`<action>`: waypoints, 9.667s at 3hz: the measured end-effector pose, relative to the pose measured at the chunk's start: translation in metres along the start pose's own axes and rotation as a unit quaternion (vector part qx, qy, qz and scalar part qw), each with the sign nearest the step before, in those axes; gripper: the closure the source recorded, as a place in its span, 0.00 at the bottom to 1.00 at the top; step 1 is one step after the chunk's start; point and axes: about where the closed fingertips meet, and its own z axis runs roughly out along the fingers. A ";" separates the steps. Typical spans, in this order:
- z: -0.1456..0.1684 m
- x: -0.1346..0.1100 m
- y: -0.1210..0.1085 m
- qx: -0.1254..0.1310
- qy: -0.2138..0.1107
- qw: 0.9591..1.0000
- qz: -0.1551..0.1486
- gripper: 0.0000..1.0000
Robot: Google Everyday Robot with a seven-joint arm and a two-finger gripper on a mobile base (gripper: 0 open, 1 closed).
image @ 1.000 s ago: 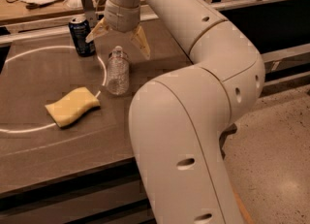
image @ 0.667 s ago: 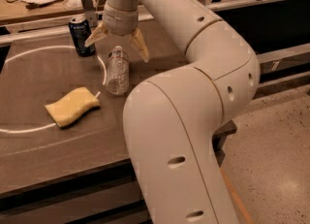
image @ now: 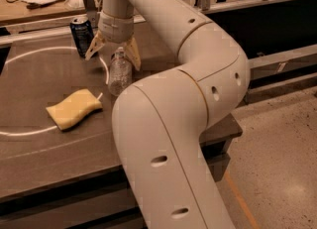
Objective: Place water bottle upright
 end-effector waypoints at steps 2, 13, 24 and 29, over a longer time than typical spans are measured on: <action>0.001 0.002 0.002 -0.025 0.005 1.000 0.000 0.65; -0.164 -0.065 0.022 0.179 0.338 0.823 -0.421 1.00; -0.083 -0.075 0.017 0.305 0.487 0.613 -0.542 0.78; -0.073 -0.082 0.030 0.298 0.476 0.618 -0.551 0.00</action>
Offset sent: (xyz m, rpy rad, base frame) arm -0.0706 -0.0716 0.0277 -0.3367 0.2889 0.0832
